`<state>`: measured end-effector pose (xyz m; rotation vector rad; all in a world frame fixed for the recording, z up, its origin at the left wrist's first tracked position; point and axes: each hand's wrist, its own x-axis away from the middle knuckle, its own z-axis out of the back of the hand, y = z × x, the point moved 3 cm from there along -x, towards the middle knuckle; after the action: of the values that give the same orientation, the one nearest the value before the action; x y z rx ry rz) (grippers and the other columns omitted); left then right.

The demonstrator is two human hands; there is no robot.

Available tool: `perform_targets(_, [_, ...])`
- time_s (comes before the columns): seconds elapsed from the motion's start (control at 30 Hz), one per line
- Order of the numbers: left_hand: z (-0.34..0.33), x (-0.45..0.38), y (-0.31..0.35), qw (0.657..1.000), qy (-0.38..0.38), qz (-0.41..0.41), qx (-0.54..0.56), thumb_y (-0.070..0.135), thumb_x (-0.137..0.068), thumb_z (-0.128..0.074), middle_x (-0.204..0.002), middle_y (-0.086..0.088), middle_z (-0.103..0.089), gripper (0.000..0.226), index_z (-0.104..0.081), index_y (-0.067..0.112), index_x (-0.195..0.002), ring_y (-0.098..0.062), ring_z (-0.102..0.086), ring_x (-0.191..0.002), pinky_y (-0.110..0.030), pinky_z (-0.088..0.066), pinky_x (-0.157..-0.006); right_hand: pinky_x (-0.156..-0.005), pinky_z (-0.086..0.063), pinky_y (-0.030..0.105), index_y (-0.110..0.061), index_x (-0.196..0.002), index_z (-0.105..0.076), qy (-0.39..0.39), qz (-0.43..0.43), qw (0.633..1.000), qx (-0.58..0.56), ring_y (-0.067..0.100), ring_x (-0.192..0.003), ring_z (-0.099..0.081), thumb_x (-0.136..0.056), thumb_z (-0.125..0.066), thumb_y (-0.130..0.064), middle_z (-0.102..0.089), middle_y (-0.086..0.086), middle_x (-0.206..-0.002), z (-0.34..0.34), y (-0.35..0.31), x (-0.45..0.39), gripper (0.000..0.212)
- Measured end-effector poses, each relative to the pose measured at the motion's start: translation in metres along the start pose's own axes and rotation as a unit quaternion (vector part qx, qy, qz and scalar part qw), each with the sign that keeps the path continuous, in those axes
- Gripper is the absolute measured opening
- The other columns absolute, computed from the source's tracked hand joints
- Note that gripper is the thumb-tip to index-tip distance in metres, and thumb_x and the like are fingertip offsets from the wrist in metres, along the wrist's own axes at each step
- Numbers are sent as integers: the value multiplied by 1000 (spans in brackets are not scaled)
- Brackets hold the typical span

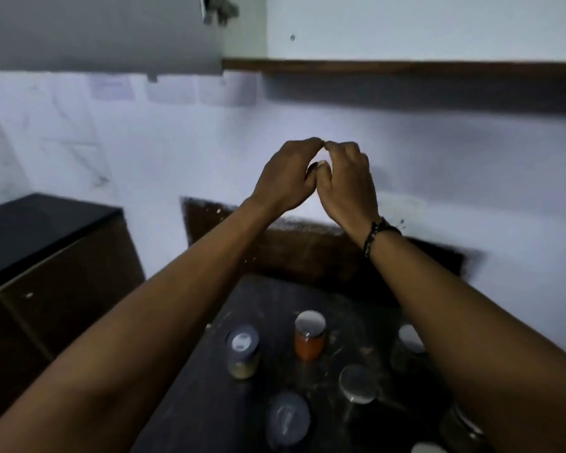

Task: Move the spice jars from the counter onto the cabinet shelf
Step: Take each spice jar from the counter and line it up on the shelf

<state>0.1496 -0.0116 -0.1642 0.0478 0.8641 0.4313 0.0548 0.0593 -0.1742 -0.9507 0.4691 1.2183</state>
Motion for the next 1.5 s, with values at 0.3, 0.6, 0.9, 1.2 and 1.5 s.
perform_targets(0.3, [-51, 127, -96, 986, -150, 75, -11, 14, -91, -53, -105, -13, -69, 21, -63, 4, -106, -32, -62, -96, -45, -50, -83, -99, -44, 43, -9, -133, -51, -175, -47, 983, -33, 34, -121, -49, -97, -41, -23, -52, 15, -130, -137, -6, 103, 40])
perform_targets(0.6, [-97, 224, -150, 967, -208, 149, 1, 19, -94, -52, -129, -10, -64, 36, -60, 9, -128, -27, -59, -116, -39, -47, -99, -98, -45, 41, -13, -134, -47, -328, -83, 940, -45, 29, -121, -48, -100, -41, -24, -47, 12, -133, -221, -5, 181, 36])
perform_targets(0.9, [-131, 295, -175, 936, -285, 207, -2, 10, -91, -54, -123, -19, -64, 37, -60, 1, -126, -35, -59, -113, -39, -46, -95, -105, -42, 45, -17, -143, -39, -483, -99, 870, 4, 33, -129, -42, -97, -47, -27, -39, 13, -142, -270, 0, 258, 48])
perform_targets(1.2, [-163, 333, -182, 888, -345, 299, 58, 20, -98, -49, -143, -13, -52, 46, -46, 11, -143, -27, -52, -128, -34, -39, -105, -104, -45, 43, -23, -144, -37, -475, -105, 872, 54, 36, -132, -35, -80, -75, -42, -19, 15, -152, -284, 4, 300, 77])
perform_targets(1.5, [-160, 327, -188, 859, -169, 454, 168, 18, -104, -42, -108, -10, -67, 26, -63, 8, -116, -19, -62, -94, -26, -43, -76, -91, -47, 27, -22, -144, -32, -366, -205, 904, -77, 27, -120, -48, -73, -83, -35, -32, 12, -137, -280, 12, 289, 88])
